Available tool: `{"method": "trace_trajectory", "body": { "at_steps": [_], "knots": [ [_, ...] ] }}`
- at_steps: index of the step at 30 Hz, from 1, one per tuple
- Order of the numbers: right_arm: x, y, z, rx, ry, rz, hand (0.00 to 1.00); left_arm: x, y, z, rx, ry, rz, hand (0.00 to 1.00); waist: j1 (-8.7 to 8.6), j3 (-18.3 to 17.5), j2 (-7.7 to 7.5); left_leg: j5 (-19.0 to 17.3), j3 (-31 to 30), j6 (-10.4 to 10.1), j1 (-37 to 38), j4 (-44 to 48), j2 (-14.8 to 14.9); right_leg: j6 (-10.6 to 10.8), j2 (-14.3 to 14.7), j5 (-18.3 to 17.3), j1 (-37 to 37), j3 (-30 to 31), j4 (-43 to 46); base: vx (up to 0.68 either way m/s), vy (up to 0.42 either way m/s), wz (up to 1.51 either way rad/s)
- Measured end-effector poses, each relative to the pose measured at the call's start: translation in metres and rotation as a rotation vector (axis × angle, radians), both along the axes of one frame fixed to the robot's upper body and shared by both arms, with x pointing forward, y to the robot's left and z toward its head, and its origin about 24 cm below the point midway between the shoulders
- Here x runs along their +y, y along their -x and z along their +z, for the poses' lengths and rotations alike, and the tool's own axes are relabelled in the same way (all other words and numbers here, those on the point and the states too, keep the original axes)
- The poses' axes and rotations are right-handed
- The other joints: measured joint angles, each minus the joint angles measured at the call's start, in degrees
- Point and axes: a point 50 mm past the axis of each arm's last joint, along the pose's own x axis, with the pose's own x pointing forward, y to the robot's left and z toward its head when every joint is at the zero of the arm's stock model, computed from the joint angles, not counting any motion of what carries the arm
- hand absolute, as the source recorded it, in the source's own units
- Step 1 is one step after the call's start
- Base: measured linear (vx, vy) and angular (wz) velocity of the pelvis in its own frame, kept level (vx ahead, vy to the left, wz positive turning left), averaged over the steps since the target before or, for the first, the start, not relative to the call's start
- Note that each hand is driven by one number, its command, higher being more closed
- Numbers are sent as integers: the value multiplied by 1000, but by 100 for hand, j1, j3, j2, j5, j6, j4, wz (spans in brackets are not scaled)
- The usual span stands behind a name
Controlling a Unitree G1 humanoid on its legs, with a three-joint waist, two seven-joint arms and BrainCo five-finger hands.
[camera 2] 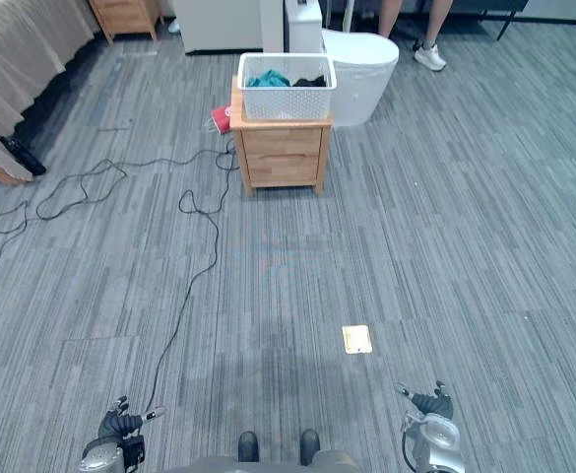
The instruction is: Pick up the laundry basket with both hands and put the clothes into the washing machine.
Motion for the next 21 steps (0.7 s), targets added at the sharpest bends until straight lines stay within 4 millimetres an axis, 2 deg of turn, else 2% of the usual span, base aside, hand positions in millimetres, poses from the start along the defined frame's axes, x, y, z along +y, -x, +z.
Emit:
{"method": "trace_trajectory", "body": {
  "at_steps": [1, 2, 3, 5, 6, 7, 8, 9, 10, 11, 12, 13, 14, 15, 16, 17, 18, 20, 21],
  "knots": [
    [4, -2, -1, -1, -7, 12, 0, 0, -4, 2, -8, -5, -7, 0, -13, 76, -1, -55, -33, 49, 135, 30, -11, 21, -35, 44, -391, -30, 717, 267, 130, 17],
    [10, 3, -4, 15, -24, 19, 0, 1, -5, 2, -5, -15, -19, 0, -67, 163, 13, -176, -136, 96, 271, 52, -3, -85, -44, -180, -744, -76, 1158, 351, 85, 22],
    [14, 3, -6, 22, -28, 39, 0, 2, -5, 3, -3, -28, -17, 0, -102, 240, 7, -208, -152, 59, 485, -28, 31, -147, -47, -265, -1004, -200, 959, 485, 82, 23],
    [14, 2, -5, 22, -24, 49, 0, 2, -10, 5, -16, -31, -19, 0, -159, 329, -10, -220, -233, 28, 818, -217, 65, -140, 1, -226, -1199, -332, 250, 469, 26, 30],
    [12, 2, -5, 23, -17, 51, 0, -1, -21, 8, -40, -30, -32, 0, -229, 406, -7, -228, -368, 13, 1073, -445, 124, -199, 61, 39, -1317, -382, -547, 566, -43, 69],
    [10, 0, -3, 18, -10, 52, 0, -3, -30, 11, -64, -28, -41, 0, -343, 502, -20, -226, -520, 9, 1346, -667, 176, -206, 81, 531, -1383, -479, -1447, 589, -63, 76],
    [9, 0, -2, 15, -7, 53, 0, -4, -34, 12, -74, -28, -45, 0, -394, 532, -57, -225, -570, -1, 1483, -763, 163, -182, 72, 788, -1432, -475, -1843, 496, -69, 68],
    [9, -1, -2, 12, -5, 55, 0, -4, -37, 14, -81, -30, -49, 0, -451, 558, -158, -255, -589, -94, 1669, -826, 111, -188, 44, 1090, -1500, -437, -2214, 682, -118, 51],
    [5, 5, -2, 23, 8, 52, 0, -8, -36, 11, -74, -18, -50, 0, -472, 545, -163, -458, -628, -430, 2033, -821, 191, -553, 88, 1862, -1560, -307, -2201, 678, -128, 37],
    [5, 4, -1, 17, 11, 54, 0, -11, -36, 10, -74, -11, -49, 0, -475, 530, -142, -481, -664, -473, 2081, -751, 273, -772, 148, 2093, -1621, -293, -1915, 818, -183, 27],
    [9, -3, 2, -5, 11, 73, 0, -17, -37, 9, -75, 5, -52, 0, -467, 594, 29, -367, -682, -696, 2020, -304, 446, -1006, 203, 1648, -1754, -413, -1130, 666, -203, 22],
    [14, -2, 0, -6, -8, 74, 0, -23, -34, 5, -69, 27, -43, 0, -472, 628, 98, -44, -630, -1163, 1805, 677, 537, -1127, 218, 1170, -1617, -499, -630, 692, -228, 22],
    [17, 0, -1, -3, -14, 73, 0, -26, -32, 3, -67, 42, -34, 0, -458, 646, 132, 267, -618, -1190, 1638, 1376, 594, -1180, 247, 940, -1428, -530, -507, 728, -257, 20],
    [22, -1, 0, -17, -21, 86, 0, -32, -24, -1, -59, 70, -6, 0, -416, 644, 189, 1386, -543, -1289, 1078, 2942, 847, -1272, 355, 556, -918, -550, -505, 728, -249, 2],
    [30, -8, 3, -45, -27, 115, 0, -34, -19, -2, -56, 80, 8, 0, -370, 641, 221, 1323, -379, -1185, 474, 4392, 1165, -1353, 522, 359, -405, -541, -621, 710, -230, -8],
    [34, -11, 5, -65, -30, 119, 0, -35, -19, -2, -58, 83, 8, 0, -307, 642, 219, 1226, -270, -1060, 183, 4954, 1311, -1406, 599, 295, -173, -510, -699, 778, -212, -27],
    [37, -16, 7, -89, -31, 126, 0, -38, -20, -1, -67, 91, 7, 0, -169, 650, 164, 1050, -61, -802, -369, 5603, 1466, -1451, 662, 167, 308, -413, -906, 504, -123, -25],
    [39, -19, 10, -103, -30, 136, 0, -43, -23, 1, -89, 104, 6, 0, -19, 654, 103, 765, 208, -626, -1067, 5626, 1512, -1419, 657, 93, 999, -265, -1354, 661, -104, -27],
    [39, -20, 11, -108, -30, 137, 0, -46, -24, 2, -98, 111, 5, 0, 59, 657, 99, 558, 413, -619, -1483, 5157, 1515, -1409, 650, 87, 1437, -177, -1717, 708, -64, -25]
  ]
}}
